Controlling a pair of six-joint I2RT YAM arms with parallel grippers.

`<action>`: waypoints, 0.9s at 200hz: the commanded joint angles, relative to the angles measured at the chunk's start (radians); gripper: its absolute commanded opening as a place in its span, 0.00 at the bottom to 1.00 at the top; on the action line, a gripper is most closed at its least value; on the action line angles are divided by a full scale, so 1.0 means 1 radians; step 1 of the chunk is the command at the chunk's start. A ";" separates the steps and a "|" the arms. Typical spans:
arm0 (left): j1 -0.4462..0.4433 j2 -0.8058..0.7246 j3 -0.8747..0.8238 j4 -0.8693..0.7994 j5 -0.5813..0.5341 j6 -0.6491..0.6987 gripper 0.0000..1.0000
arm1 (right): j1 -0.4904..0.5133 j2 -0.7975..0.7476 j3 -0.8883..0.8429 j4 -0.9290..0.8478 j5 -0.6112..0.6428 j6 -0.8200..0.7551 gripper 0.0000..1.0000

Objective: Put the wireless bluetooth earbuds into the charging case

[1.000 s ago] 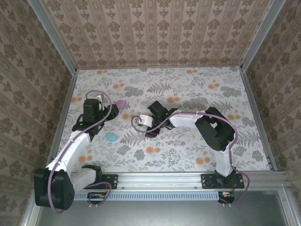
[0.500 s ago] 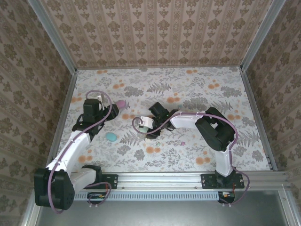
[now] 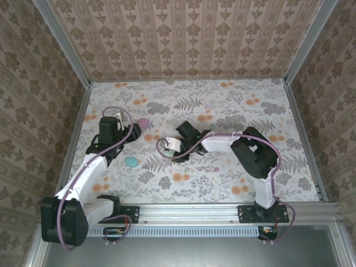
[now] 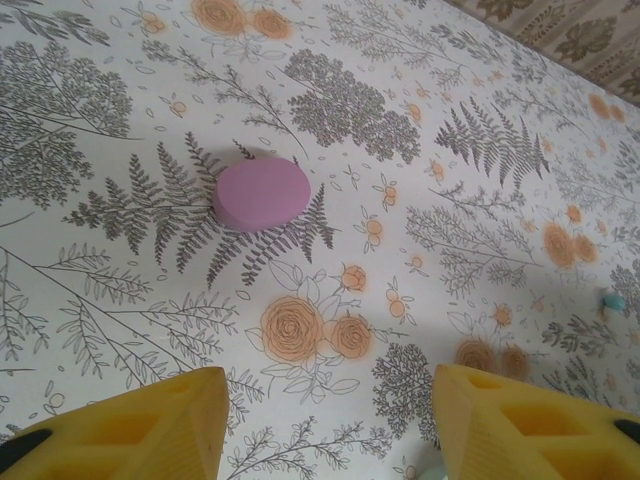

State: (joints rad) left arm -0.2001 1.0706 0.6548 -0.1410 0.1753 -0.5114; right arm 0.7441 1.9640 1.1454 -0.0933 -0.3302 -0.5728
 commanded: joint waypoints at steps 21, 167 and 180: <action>0.009 -0.015 0.002 0.077 0.124 0.077 0.57 | -0.019 -0.133 -0.056 0.123 -0.039 0.125 0.39; -0.116 0.139 0.272 0.185 0.460 -0.022 0.87 | -0.259 -0.542 -0.144 0.110 -0.260 0.267 0.37; -0.174 0.159 0.298 0.169 0.437 -0.024 0.86 | -0.265 -0.558 -0.145 0.106 -0.252 0.256 0.37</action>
State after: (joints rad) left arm -0.2852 1.2037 0.8890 0.0448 0.5373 -0.4911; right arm 0.4923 1.4528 1.0180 0.0376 -0.5499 -0.3099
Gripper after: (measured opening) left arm 0.866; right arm 0.374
